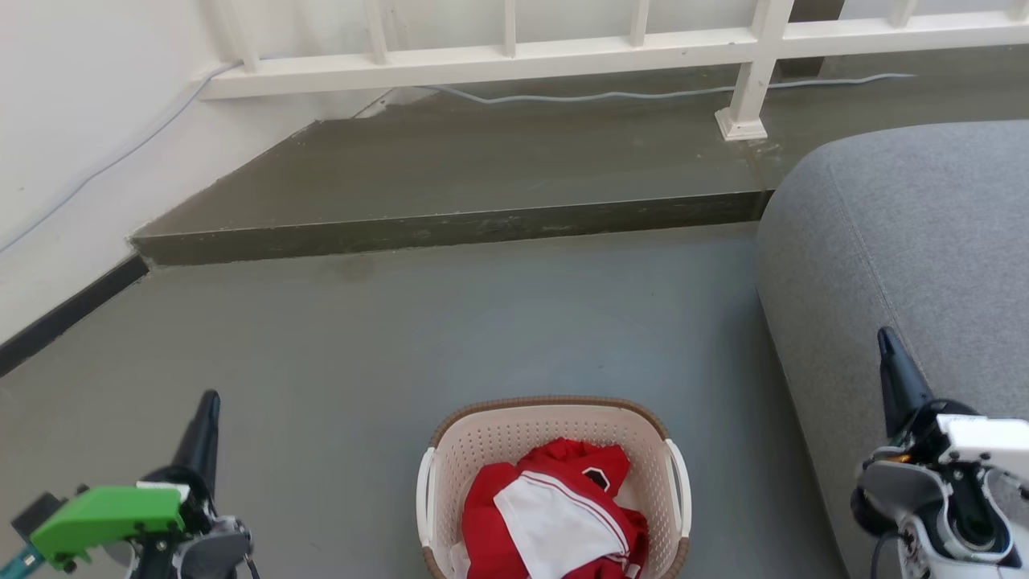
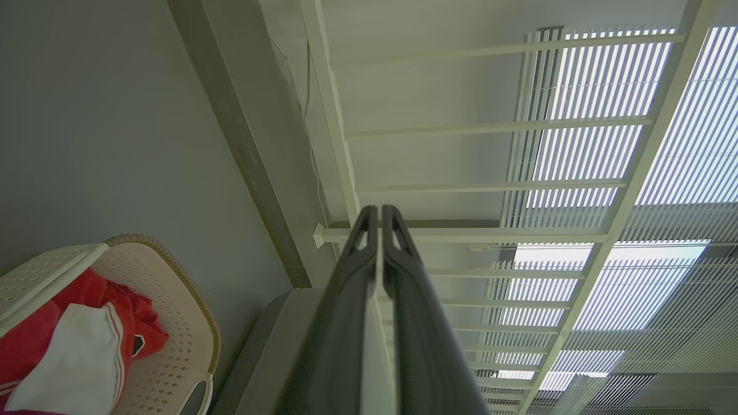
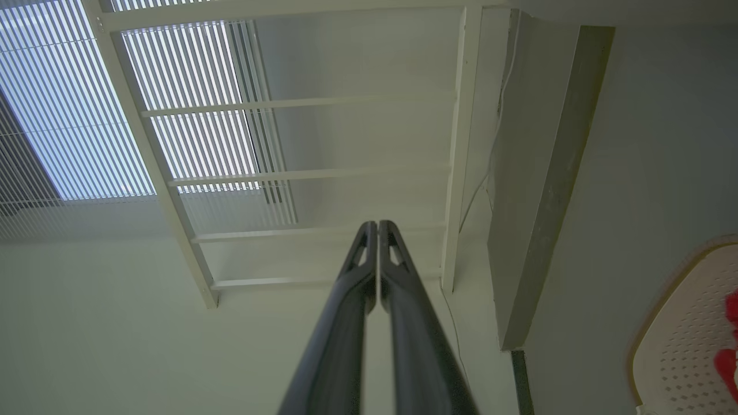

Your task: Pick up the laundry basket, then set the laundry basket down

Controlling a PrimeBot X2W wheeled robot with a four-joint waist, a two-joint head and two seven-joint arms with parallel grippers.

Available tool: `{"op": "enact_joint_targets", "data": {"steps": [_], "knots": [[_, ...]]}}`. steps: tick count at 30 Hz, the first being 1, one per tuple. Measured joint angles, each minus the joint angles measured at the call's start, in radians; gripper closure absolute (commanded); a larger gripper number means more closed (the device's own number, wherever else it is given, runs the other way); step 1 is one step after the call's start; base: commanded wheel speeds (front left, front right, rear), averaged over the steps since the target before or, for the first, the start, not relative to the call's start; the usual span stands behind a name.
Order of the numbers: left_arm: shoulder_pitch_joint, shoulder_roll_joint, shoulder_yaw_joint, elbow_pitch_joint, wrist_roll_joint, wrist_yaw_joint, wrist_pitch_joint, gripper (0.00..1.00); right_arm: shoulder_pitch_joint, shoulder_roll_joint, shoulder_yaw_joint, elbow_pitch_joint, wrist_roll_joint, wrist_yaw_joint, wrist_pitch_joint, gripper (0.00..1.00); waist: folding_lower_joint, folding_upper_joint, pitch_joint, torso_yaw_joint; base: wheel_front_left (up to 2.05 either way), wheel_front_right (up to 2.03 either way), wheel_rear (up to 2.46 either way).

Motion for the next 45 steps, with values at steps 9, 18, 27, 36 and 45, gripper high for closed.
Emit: {"op": "enact_joint_targets", "data": {"steps": [9,18,27,36,45], "knots": [[0.033,-0.018,-0.008,0.029,0.0,0.001,-0.006,0.0,0.036,0.015,0.011,0.029,-0.001,-0.001,-0.004,0.0,0.0,0.0,0.001,0.0,0.0,0.0,0.0],[0.032,-0.018,-0.016,0.003,0.025,0.001,-0.035,0.0,0.035,0.014,0.045,0.015,-0.012,-0.001,-0.028,0.0,0.0,0.0,0.003,0.0,0.0,0.0,0.0],[0.031,-0.016,-0.043,-0.015,0.073,0.001,-0.072,0.0,0.022,0.013,0.083,0.001,-0.05,-0.001,-0.067,0.0,0.0,0.0,0.007,-0.001,0.0,0.0,0.0],[0.03,-0.001,-0.068,-0.033,0.139,0.001,-0.107,0.0,0.012,0.004,0.132,-0.011,-0.122,-0.001,-0.103,0.0,0.0,-0.0001,0.009,-0.003,0.0,0.0,0.0],[0.029,0.017,-0.092,-0.042,0.233,0.001,-0.14,0.0,-0.003,-0.009,0.182,-0.014,-0.215,-0.001,-0.137,0.0,0.0,0.0,0.011,-0.006,0.0,0.0,0.0]]}}
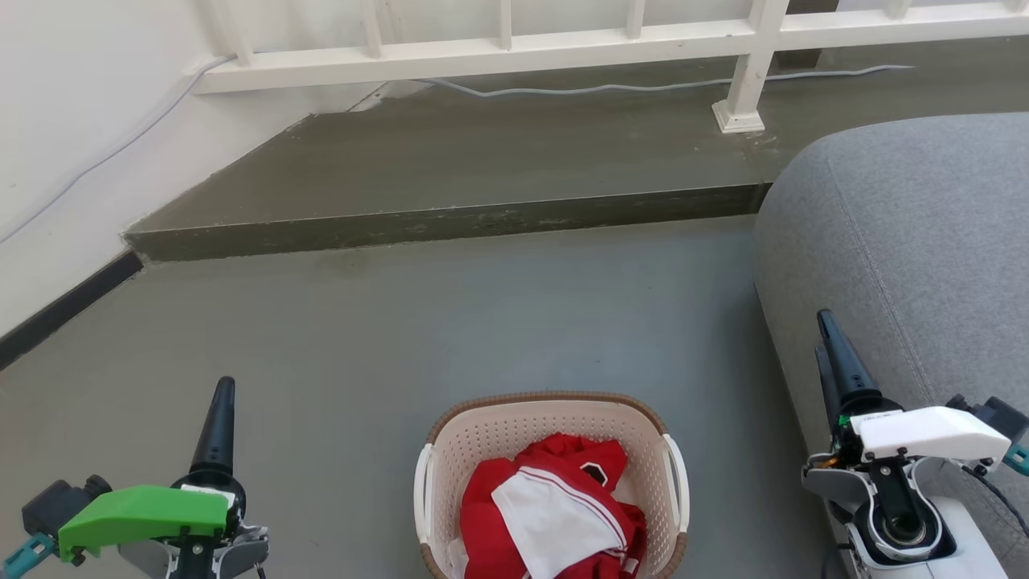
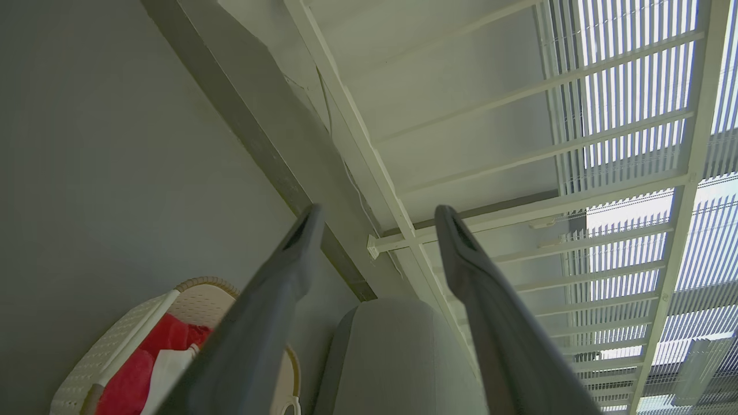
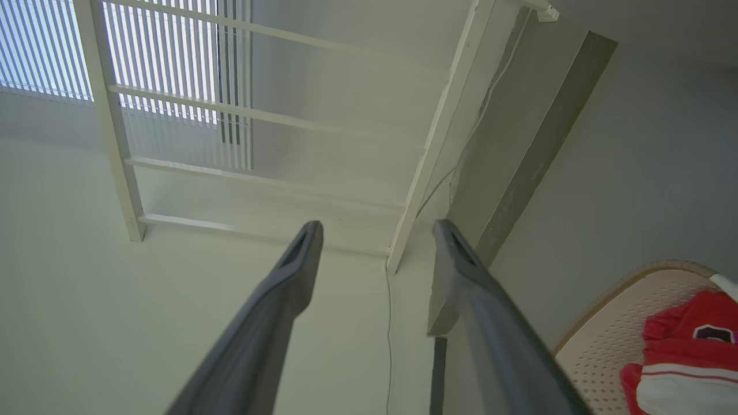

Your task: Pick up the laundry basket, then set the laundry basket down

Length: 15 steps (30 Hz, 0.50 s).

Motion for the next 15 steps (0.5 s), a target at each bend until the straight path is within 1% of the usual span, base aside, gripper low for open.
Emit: {"op": "enact_joint_targets", "data": {"steps": [9,15], "knots": [[-0.014,0.007,-0.012,-0.021,0.116,0.0,-0.034,0.0,-0.022,-0.014,0.047,0.0,-0.098,0.0,-0.032,0.0,0.0,0.0,0.001,-0.003,0.0,0.0,0.0],[-0.014,0.022,-0.022,-0.026,0.235,0.0,-0.052,0.0,-0.031,-0.025,0.065,0.001,-0.198,0.0,-0.051,0.0,0.0,0.0,0.0,-0.006,0.0,0.0,0.0]]}}
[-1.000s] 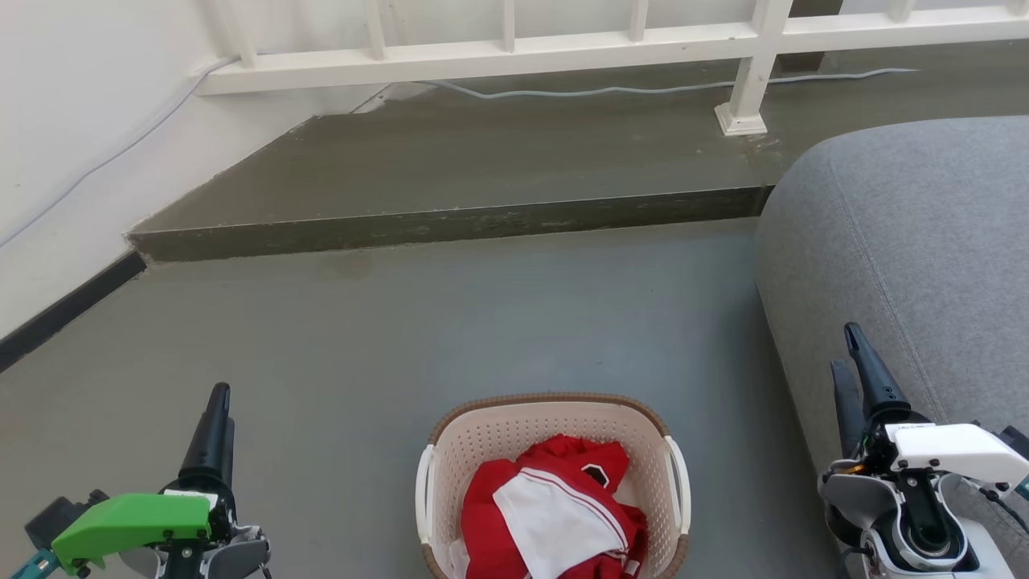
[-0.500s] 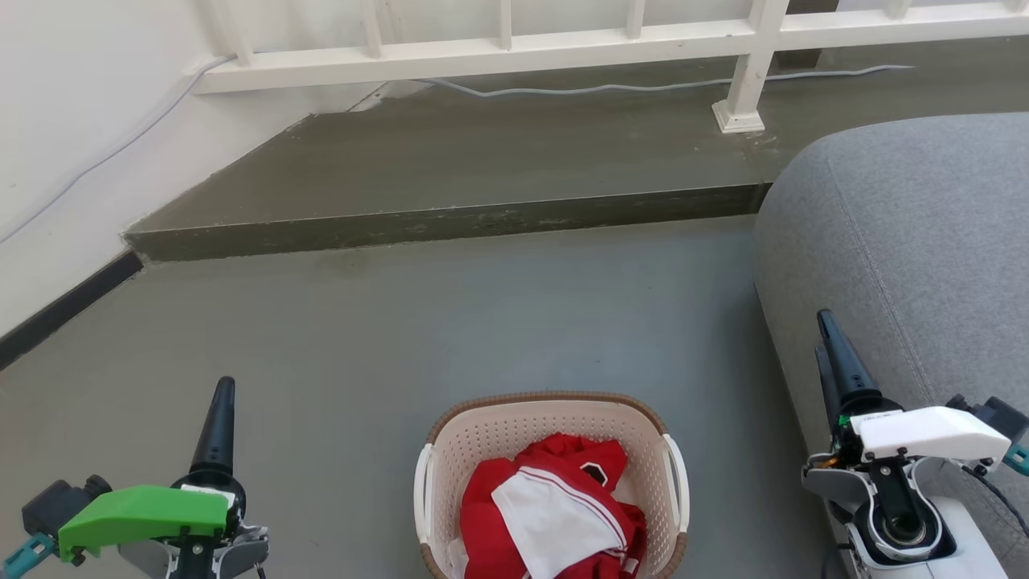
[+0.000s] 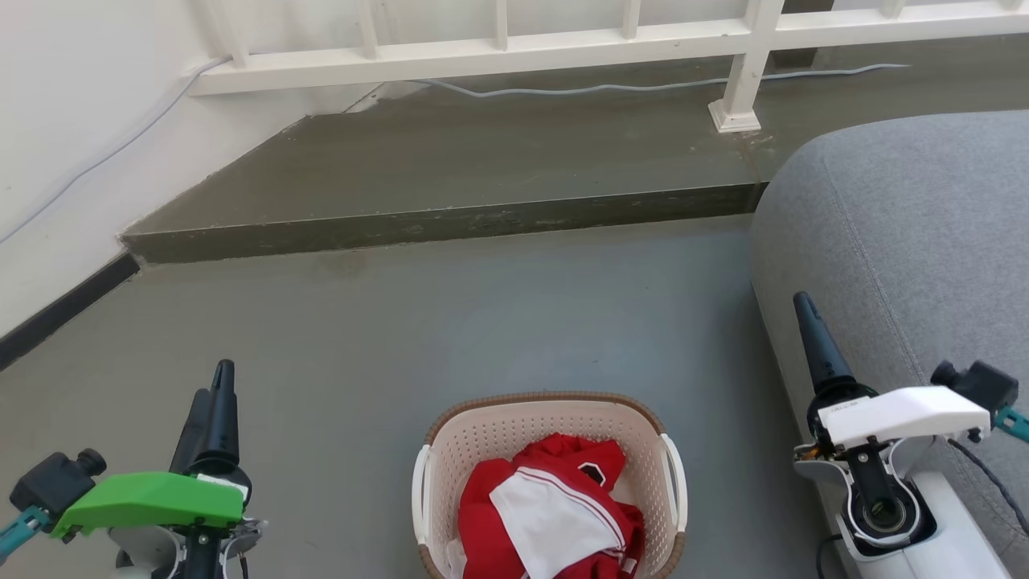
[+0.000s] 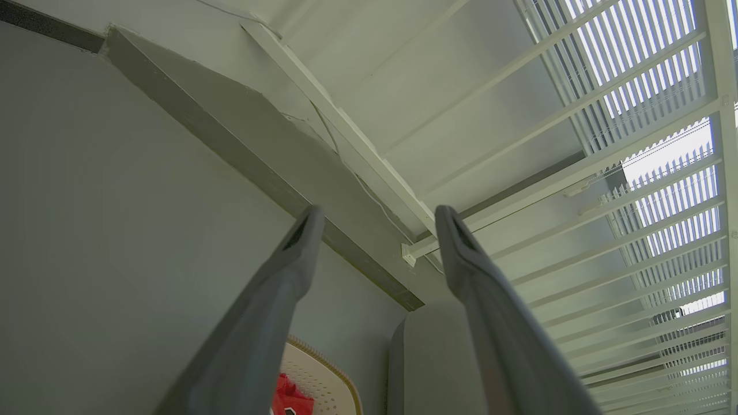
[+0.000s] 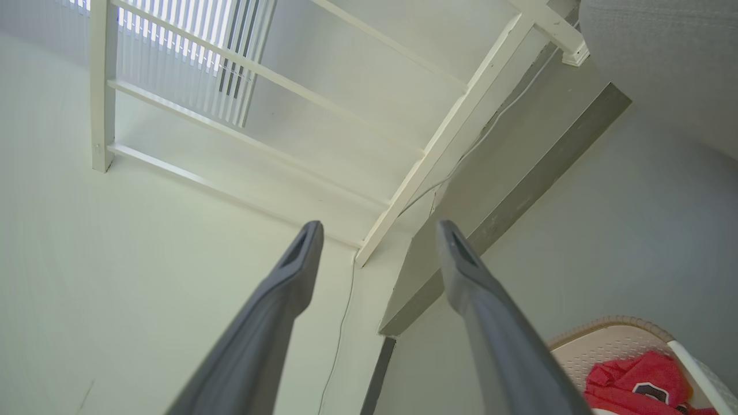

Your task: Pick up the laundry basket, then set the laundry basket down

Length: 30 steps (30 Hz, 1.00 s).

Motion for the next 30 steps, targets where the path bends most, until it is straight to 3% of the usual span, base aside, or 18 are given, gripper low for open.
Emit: {"op": "enact_joint_targets", "data": {"steps": [10,30], "knots": [[0.0,0.007,-0.024,-0.011,0.19,0.0,-0.035,0.0,-0.023,-0.022,0.058,0.007,-0.196,-0.002,-0.033,0.0,0.0,0.0,0.001,-0.006,0.0,0.0,0.0],[-0.015,-0.001,-0.028,-0.021,0.561,0.0,-0.109,0.0,-0.069,-0.041,0.154,0.034,-0.565,-0.08,-0.108,0.0,0.0,0.0,-0.001,-0.012,0.0,0.0,0.0]]}}
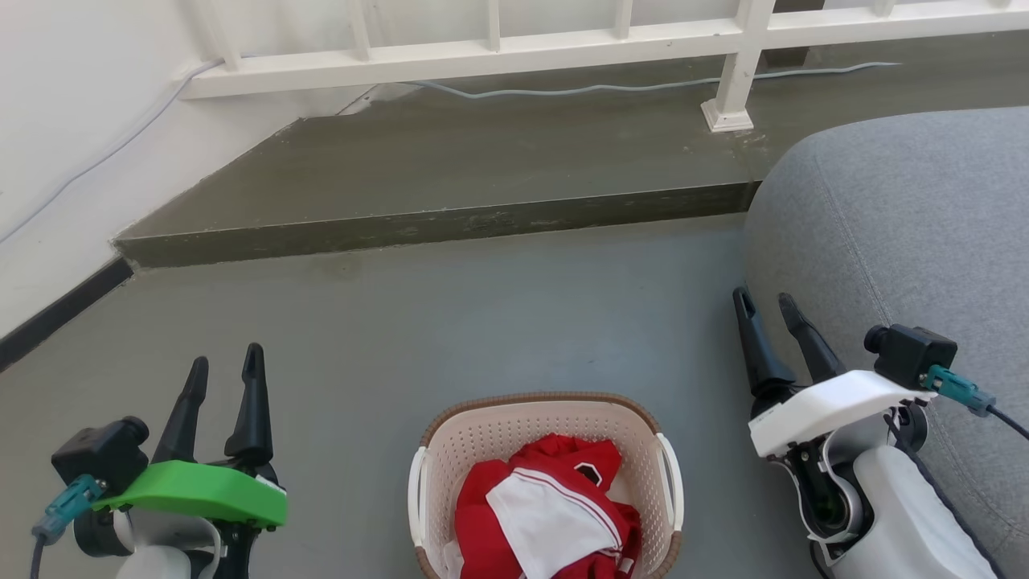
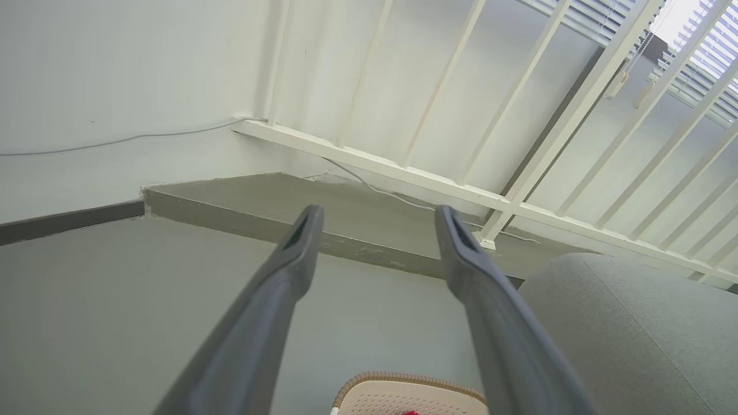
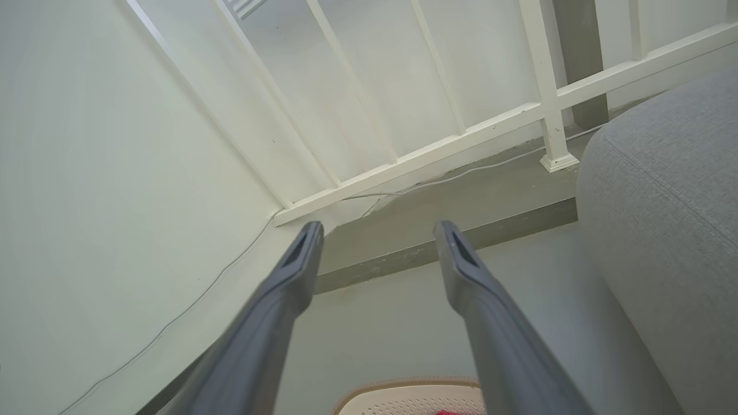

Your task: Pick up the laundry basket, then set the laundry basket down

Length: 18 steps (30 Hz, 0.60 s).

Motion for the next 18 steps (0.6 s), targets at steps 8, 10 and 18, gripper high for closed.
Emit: {"op": "enact_joint_targets", "data": {"steps": [8,10,18], "knots": [[-0.001,-0.004,0.0,-0.008,0.103,0.0,-0.023,0.0,-0.002,0.001,0.023,0.0,-0.106,-0.017,-0.023,0.0,0.0,0.0,-0.002,0.001,0.0,0.0,0.0],[-0.001,-0.005,0.0,-0.009,0.13,0.0,-0.031,0.0,-0.004,0.002,0.028,0.0,-0.136,-0.018,-0.027,0.0,0.0,0.0,-0.002,0.002,0.0,0.0,0.0],[-0.001,-0.014,0.0,-0.013,0.236,0.0,-0.058,0.0,-0.01,0.005,0.051,0.0,-0.244,-0.035,-0.056,0.0,0.0,0.0,-0.005,0.003,0.0,0.0,0.0]]}}
